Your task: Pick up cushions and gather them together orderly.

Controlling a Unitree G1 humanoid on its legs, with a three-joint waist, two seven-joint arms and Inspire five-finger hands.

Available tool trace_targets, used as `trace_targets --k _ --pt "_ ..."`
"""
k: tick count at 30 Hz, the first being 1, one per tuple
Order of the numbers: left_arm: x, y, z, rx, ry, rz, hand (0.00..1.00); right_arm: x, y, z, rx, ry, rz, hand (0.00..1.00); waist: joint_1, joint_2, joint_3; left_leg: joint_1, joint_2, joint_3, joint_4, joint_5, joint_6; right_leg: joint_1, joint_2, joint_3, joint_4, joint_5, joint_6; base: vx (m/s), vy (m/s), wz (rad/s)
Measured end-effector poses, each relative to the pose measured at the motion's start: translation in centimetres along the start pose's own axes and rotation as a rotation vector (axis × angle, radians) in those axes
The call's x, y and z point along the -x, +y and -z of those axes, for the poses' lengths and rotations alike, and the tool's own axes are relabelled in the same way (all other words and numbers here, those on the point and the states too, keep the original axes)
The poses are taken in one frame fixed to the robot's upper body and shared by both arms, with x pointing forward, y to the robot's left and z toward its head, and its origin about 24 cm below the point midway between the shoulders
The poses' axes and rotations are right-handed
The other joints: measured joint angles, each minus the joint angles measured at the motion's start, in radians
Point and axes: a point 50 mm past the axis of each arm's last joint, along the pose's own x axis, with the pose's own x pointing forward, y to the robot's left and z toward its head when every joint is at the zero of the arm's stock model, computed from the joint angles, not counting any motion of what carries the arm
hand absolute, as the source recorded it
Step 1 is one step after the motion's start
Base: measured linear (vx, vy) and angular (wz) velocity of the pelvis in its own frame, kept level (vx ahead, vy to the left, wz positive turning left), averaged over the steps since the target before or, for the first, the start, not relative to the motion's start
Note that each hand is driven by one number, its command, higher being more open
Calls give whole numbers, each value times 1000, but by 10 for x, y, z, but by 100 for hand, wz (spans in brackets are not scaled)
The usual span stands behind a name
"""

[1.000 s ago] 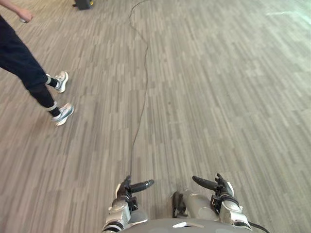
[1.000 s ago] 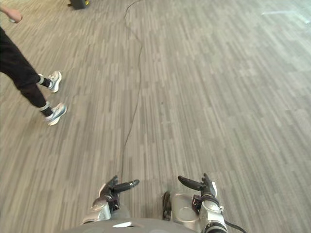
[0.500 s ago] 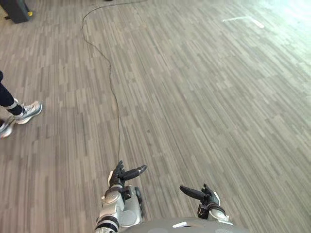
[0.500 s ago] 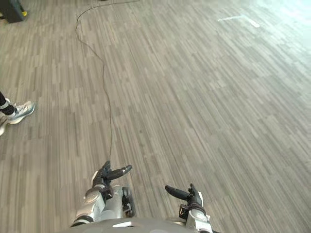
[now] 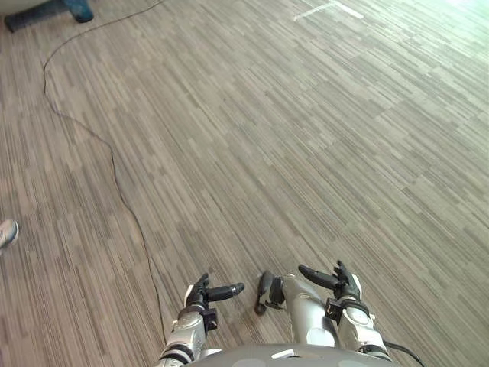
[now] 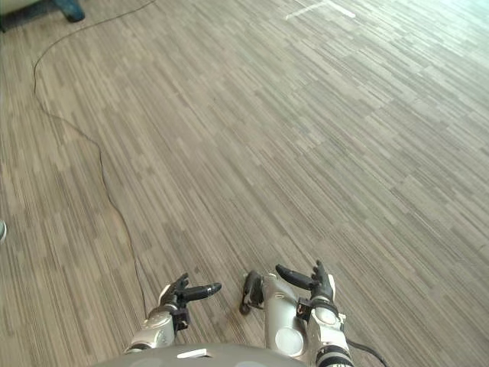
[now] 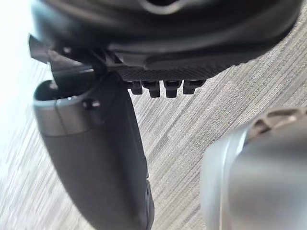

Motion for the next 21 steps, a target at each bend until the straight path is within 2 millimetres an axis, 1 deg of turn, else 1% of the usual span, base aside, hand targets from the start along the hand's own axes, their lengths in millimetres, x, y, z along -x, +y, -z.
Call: trace_targets --k 1,2,3,4,5,6,7,8,9,10,11,12,13,14,15,16,17,18,19,20,21 --pt "1 1 0 21 -4 -6 100 0 -1 1 5 4 0 100 8 9 1 -105 38 -38 238 -3 -2 55 40 26 -41 0 0 419 -116 -86" --pt "1 6 0 44 -11 -22 100 0 1 2 9 9 -5 100 11 8 3 -210 60 -57 421 -35 -5 134 78 67 -92 -6 -9 518 -93 -133" --pt "2 11 -5 47 -38 -39 100 1 5 3 29 11 -17 100 16 -1 5 -296 62 -55 476 -93 13 212 106 123 -149 -11 -18 510 -55 -123" --pt "2 14 -7 50 -56 -45 100 1 6 4 37 15 -23 100 24 -6 5 -334 61 -50 472 -119 28 240 114 151 -168 -12 -18 472 13 -131" --pt "2 17 -13 56 -85 -52 100 1 7 7 43 27 -25 100 43 -12 6 -405 54 -45 434 -166 53 291 126 205 -207 -14 -18 442 58 -120" --pt "3 18 -18 72 -115 -54 100 2 7 9 49 38 -22 100 56 -20 8 -466 42 -45 361 -203 69 337 128 247 -246 -14 -14 530 91 -131" --pt "3 18 -21 86 -142 -53 100 2 7 12 54 47 -23 100 63 -24 6 -512 18 -42 244 -234 79 381 126 293 -283 -14 -6 456 94 -101" --pt "4 17 -23 91 -154 -52 100 2 8 12 59 48 -27 100 65 -25 5 -531 8 -39 176 -248 80 400 122 316 -297 -16 -3 485 135 -99" --pt "5 15 -24 108 -166 -47 100 2 10 11 65 46 -34 100 68 -24 4 -561 -24 -57 39 -256 80 443 116 362 -319 -21 13 409 140 -82" --pt "5 13 -25 122 -172 -46 100 2 11 11 63 47 -37 100 72 -25 4 -573 -45 -72 -31 -255 79 460 112 386 -330 -26 23 650 268 -110" --pt "4 10 -28 125 -184 -34 100 3 14 13 60 52 -40 100 83 -33 2 -592 -95 -105 -172 -245 75 500 92 433 -348 -42 52 552 253 -97" --pt "4 10 -28 128 -184 -33 100 3 13 14 60 58 -39 100 83 -39 -3 -597 -125 -120 -257 -227 72 517 83 455 -355 -52 68 681 333 -117" --pt "4 10 -27 135 -181 -32 100 5 12 19 64 69 -40 100 86 -38 -17 -598 -143 -131 -325 -143 109 540 79 491 -351 -69 92 619 302 -115" --pt "3 12 -28 133 -175 -43 100 8 17 26 59 90 -50 100 103 -56 -37 -590 -154 -128 -288 -116 113 554 61 539 -330 -85 105 645 292 -98" --pt "2 18 -27 117 -165 -54 100 11 20 33 48 107 -55 100 94 -89 -58 -587 -166 -109 -256 -163 133 532 31 554 -279 -87 111 657 256 -71" --pt "2 22 -28 108 -164 -63 100 14 20 38 45 122 -56 100 96 -113 -62 -572 -168 -85 -218 -227 133 479 19 551 -127 -84 121 634 238 -37" --pt "1 24 -28 99 -161 -72 100 15 20 40 46 129 -57 100 99 -128 -61 -546 -177 -67 -206 -262 136 424 10 545 12 -67 150 756 290 -45" --pt "0 29 -28 83 -145 -85 100 15 20 41 48 130 -58 100 97 -143 -55 -486 -194 -41 -207 -309 143 341 -13 526 242 24 253 629 229 -48" --pt "-1 33 -23 76 -116 -102 100 14 17 40 59 126 -56 100 87 -135 -49 -425 -200 -25 -213 -348 150 263 -39 502 435 106 328 498 147 -45" --pt "-1 35 -18 72 -92 -115 100 12 14 36 70 113 -54 100 80 -126 -43 -372 -199 -22 -220 -373 149 217 -54 469 541 101 321 579 130 -46" --pt "0 36 -12 67 -64 -127 100 11 9 30 77 84 -46 100 74 -102 -34 -279 -194 -9 -263 -385 149 139 -79 403 646 74 278 693 140 -44"
